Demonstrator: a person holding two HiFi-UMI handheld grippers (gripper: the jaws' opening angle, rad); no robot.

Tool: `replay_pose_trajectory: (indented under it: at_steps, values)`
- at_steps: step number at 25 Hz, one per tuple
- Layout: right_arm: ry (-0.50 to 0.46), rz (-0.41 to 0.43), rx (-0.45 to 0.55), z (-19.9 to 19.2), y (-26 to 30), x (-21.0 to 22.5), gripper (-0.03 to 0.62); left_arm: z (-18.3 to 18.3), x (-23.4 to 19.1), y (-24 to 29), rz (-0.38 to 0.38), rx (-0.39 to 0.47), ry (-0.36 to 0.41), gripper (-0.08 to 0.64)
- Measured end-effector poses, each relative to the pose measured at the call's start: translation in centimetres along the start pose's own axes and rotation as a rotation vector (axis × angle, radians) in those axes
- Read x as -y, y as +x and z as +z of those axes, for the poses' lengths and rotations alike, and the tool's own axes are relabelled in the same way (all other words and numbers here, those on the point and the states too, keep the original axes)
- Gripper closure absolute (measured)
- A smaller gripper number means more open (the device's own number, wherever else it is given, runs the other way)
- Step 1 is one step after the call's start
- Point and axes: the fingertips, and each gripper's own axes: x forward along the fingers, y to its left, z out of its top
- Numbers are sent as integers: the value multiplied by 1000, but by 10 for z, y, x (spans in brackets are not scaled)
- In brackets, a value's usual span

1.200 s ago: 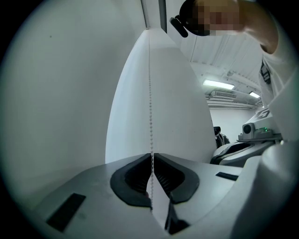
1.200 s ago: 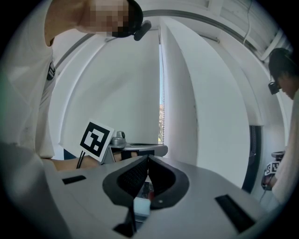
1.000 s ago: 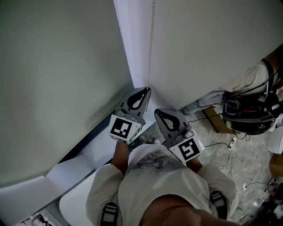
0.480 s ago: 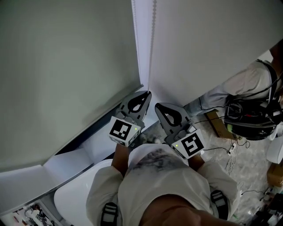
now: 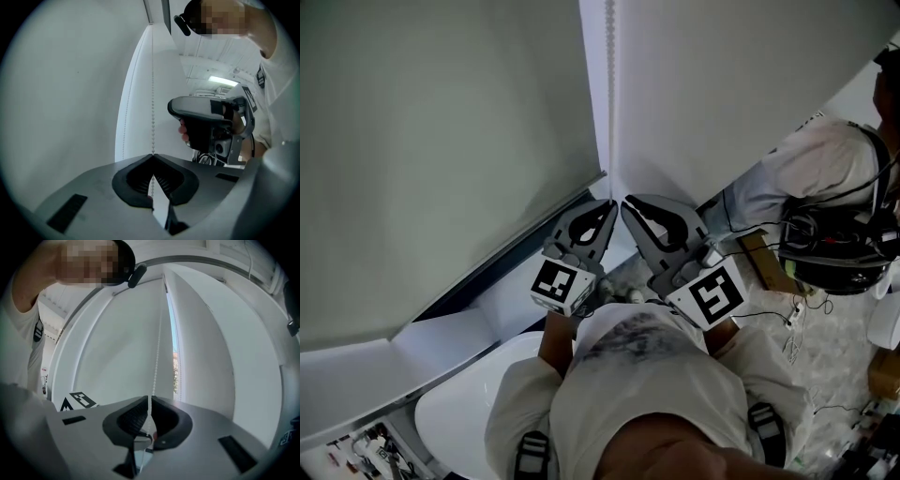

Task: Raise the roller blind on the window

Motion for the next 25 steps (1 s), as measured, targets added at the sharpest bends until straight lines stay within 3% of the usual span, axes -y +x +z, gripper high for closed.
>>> replay_pose_trajectory:
  at_steps: [8,14,25]
  values:
    - [-40,4,27,32,11,-1,526,2,1,-11,33,15,1,554]
    - [-64,17,26,48,19,-1,488,0,6,-13,21,26,-16,552]
    - [-84,37,44,83,40,-4,496,-2,6,-26,3,33,-29,554]
